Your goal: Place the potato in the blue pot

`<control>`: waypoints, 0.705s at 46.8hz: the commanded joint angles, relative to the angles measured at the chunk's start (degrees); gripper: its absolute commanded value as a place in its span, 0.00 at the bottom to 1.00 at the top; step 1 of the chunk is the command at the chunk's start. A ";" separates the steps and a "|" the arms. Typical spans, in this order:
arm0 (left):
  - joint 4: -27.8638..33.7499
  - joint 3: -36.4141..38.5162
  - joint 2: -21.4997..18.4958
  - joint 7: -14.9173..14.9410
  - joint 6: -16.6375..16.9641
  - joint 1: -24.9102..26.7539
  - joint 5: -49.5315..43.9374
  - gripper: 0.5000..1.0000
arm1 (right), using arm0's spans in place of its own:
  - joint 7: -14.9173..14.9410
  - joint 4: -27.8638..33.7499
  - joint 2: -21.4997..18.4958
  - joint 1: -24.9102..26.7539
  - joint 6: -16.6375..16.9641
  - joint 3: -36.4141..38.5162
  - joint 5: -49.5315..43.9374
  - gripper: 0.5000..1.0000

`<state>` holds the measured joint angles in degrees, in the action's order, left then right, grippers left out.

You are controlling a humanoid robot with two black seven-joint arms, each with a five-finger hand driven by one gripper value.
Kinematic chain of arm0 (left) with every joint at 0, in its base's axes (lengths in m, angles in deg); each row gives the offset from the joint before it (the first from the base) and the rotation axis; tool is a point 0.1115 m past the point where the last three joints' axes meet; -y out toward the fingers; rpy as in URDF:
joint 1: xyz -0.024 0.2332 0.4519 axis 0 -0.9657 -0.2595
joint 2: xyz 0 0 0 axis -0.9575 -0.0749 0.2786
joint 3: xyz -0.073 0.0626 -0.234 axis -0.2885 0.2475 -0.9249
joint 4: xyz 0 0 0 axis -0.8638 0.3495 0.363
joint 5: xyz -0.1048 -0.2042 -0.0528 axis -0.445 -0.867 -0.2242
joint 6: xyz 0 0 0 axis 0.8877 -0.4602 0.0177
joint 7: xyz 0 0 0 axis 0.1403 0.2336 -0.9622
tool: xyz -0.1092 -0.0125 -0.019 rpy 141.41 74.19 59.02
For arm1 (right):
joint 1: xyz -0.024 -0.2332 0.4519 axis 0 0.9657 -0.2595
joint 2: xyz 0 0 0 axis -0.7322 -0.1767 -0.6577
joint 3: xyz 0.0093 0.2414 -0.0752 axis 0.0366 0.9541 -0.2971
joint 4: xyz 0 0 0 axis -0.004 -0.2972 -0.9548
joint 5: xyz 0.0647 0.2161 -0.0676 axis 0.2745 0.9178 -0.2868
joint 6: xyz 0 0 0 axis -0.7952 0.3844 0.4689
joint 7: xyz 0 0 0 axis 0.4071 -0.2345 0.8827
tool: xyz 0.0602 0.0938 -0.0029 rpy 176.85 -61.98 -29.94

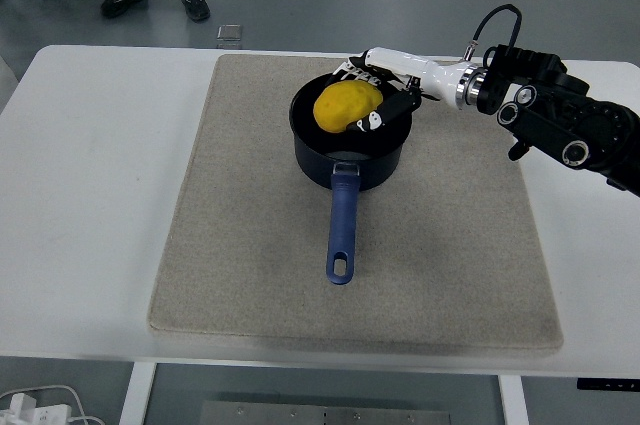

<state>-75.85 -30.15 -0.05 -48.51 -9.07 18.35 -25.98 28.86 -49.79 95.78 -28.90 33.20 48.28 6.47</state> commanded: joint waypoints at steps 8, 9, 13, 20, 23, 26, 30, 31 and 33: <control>0.01 0.00 0.00 0.07 0.00 0.00 0.00 1.00 | 0.00 0.01 0.01 0.02 0.00 0.10 -0.01 0.89; 0.01 0.00 0.00 0.07 0.00 0.00 0.00 1.00 | 0.00 0.01 0.01 0.02 0.00 0.10 -0.01 0.89; 0.01 0.00 0.00 -0.02 0.00 0.00 0.00 1.00 | 0.00 0.01 0.01 0.02 0.00 0.10 -0.01 0.89; 0.01 0.00 0.00 -0.02 0.00 0.00 0.00 1.00 | 0.00 0.01 0.01 0.02 0.00 0.19 -0.01 0.89; 0.01 0.00 0.00 0.07 0.00 0.00 0.00 1.00 | 0.00 0.01 0.01 0.02 0.00 0.19 -0.01 0.89; 0.01 0.00 0.00 0.07 0.00 0.00 0.00 1.00 | 0.00 0.01 0.01 0.02 0.00 0.19 -0.01 0.89; 0.01 0.00 0.00 -0.02 0.00 0.00 0.00 1.00 | 0.00 0.01 0.01 0.02 0.00 0.28 0.08 0.89; 0.01 0.00 0.00 -0.02 0.00 0.00 0.00 1.00 | 0.00 0.01 0.01 -0.07 0.00 0.28 0.08 0.89; 0.01 0.00 0.00 -0.02 0.00 0.00 0.00 1.00 | 0.00 0.01 0.10 -0.07 0.00 0.45 0.17 0.89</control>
<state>-75.84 -30.15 -0.05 -48.50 -9.07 18.35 -25.98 28.86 -49.78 95.80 -28.90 33.20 48.53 6.47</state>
